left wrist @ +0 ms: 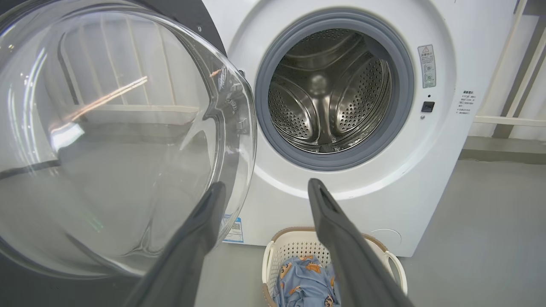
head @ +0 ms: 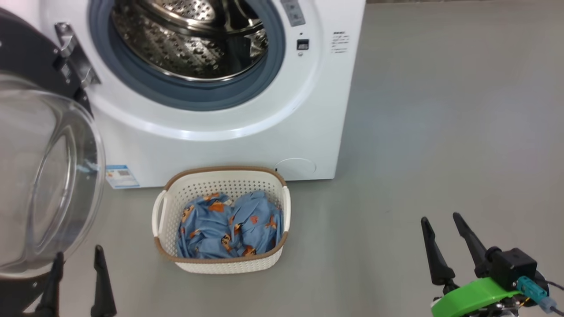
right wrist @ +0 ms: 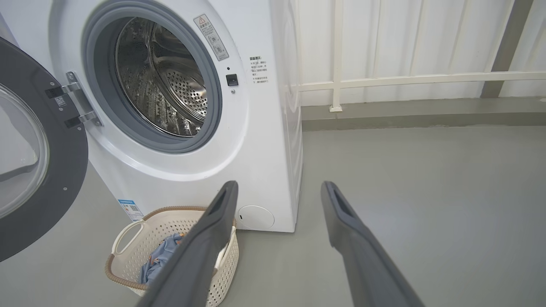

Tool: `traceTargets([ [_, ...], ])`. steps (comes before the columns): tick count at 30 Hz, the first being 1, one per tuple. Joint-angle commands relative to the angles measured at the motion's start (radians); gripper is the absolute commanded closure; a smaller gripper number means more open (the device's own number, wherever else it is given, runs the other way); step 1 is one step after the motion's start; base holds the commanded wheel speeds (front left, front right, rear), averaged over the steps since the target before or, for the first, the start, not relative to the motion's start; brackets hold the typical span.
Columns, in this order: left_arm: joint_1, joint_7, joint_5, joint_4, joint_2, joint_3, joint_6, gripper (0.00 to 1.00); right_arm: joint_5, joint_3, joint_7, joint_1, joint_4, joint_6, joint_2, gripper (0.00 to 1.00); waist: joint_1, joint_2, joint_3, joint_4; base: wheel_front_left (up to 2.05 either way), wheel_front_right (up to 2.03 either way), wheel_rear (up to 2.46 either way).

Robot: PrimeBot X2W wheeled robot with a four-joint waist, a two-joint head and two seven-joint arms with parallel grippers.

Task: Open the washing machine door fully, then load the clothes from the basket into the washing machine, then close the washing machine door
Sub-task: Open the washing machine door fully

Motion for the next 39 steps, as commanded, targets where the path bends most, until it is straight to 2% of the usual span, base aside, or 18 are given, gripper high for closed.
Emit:
traceTargets([
  [1,-0.007,-0.008,0.003,-0.025,0.015,0.025,-0.002,0.00,-0.009,0.031,-0.012,0.004,-0.029,0.002,-0.002,0.00,0.0000,0.0000,-0.020,-0.025,0.00,0.00,0.00],
  [15,0.077,-0.008,0.015,-0.026,0.013,-0.033,0.003,0.00,-0.029,0.042,-0.012,0.059,-0.068,0.002,0.007,0.00,0.0000,0.0000,-0.057,-0.077,0.00,0.00,0.00],
  [25,0.086,-0.008,0.007,-0.024,0.013,-0.051,0.011,0.00,-0.033,0.038,-0.012,0.056,-0.075,0.002,0.011,0.00,0.0000,0.0000,-0.056,-0.072,0.00,0.00,0.00],
  [39,0.068,-0.008,0.001,-0.011,0.013,-0.034,-0.009,0.00,-0.033,0.034,-0.012,0.054,-0.076,0.002,0.016,0.00,0.0000,0.0000,-0.050,-0.063,0.00,0.00,0.00],
])
